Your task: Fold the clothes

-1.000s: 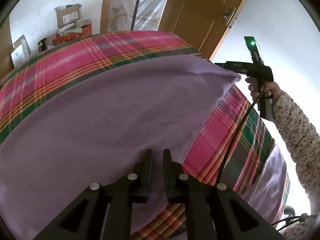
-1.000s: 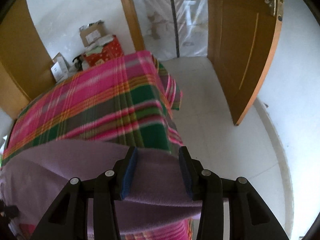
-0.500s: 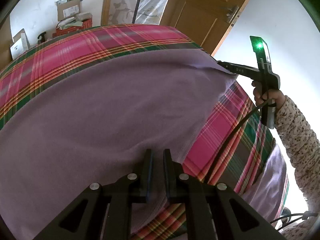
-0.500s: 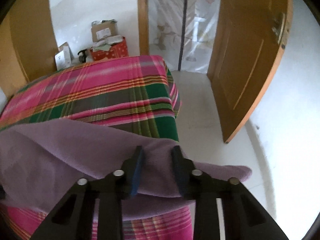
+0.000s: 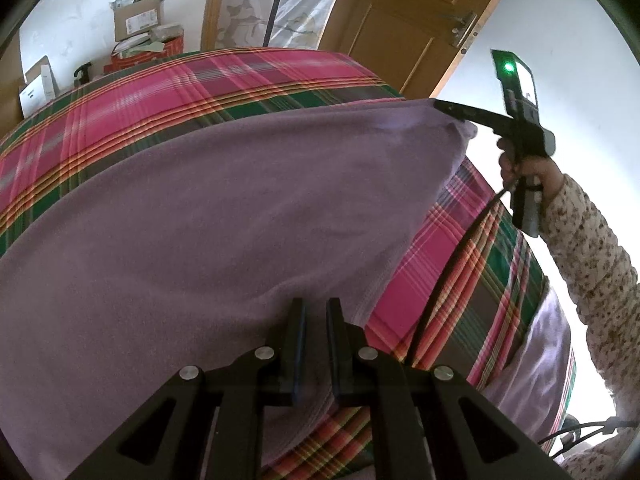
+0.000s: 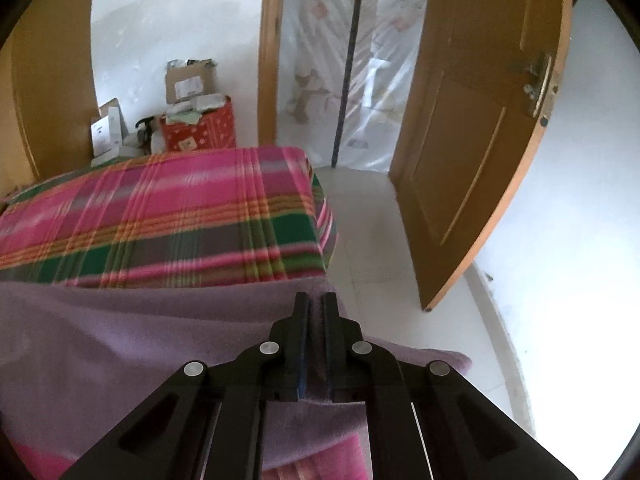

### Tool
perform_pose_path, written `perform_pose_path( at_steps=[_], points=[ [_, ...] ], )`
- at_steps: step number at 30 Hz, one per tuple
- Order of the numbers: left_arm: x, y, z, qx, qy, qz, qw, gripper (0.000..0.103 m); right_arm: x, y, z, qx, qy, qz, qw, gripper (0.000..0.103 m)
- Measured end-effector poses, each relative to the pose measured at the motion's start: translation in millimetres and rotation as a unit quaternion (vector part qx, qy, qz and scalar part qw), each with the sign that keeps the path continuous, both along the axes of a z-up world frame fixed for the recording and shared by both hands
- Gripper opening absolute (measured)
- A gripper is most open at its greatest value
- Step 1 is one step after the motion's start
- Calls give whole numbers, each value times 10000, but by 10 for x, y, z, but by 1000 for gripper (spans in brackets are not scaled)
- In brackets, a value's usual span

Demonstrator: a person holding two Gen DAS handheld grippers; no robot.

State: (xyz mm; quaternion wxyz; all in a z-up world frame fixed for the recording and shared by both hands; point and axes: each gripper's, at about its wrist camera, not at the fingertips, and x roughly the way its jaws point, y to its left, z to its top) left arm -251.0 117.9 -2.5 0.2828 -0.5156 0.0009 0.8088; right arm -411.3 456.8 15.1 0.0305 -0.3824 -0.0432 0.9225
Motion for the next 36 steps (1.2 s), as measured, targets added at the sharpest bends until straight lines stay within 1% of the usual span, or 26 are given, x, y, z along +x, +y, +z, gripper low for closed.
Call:
perform_pose_path(
  at_steps=[8,10,12,15,17,19,22,23,24,27,30,31,33,36],
  points=[
    [28,15,1,13,10,-51,10000,10,-231,51,-124,444,-339,-658,9963,6],
    [32,19,-2,46,4,-50,10000,10,-230,121,-128,286,-411,-756,9959,7],
    [31,19,-9,82,-17,-53,10000,10,-176,171,-97,82,-374,-784,9962,7],
    [38,15,3,156,-78,-71,9998,11,-63,128,-18,-226,-262,-506,9981,8],
    [66,-28,41,200,-60,-38,9998,11,11,22,33,-313,-198,-198,9991,16],
    [91,-101,89,232,-19,49,9997,11,56,-107,5,-210,-303,96,9993,22],
    [178,-289,191,270,47,253,9993,11,117,-302,-58,-12,-501,529,9973,24],
    [215,-366,231,274,88,327,9990,11,120,-332,-88,114,-555,527,9970,24],
    [252,-448,276,265,144,416,9987,11,116,-350,-121,263,-606,467,9967,25],
    [379,-771,431,151,346,755,9964,12,114,-304,-76,333,-625,66,9975,25],
    [494,-1134,566,34,490,1158,9921,12,173,-302,91,258,-524,-88,9983,25],
    [531,-1266,599,7,511,1314,9900,12,216,-325,160,250,-452,-63,9986,25],
    [615,-1553,658,-61,558,1658,9846,13,325,-431,342,285,-252,79,9992,26],
    [728,-1865,692,-263,570,2005,9777,14,438,-703,559,212,-128,452,9987,26]
  ],
)
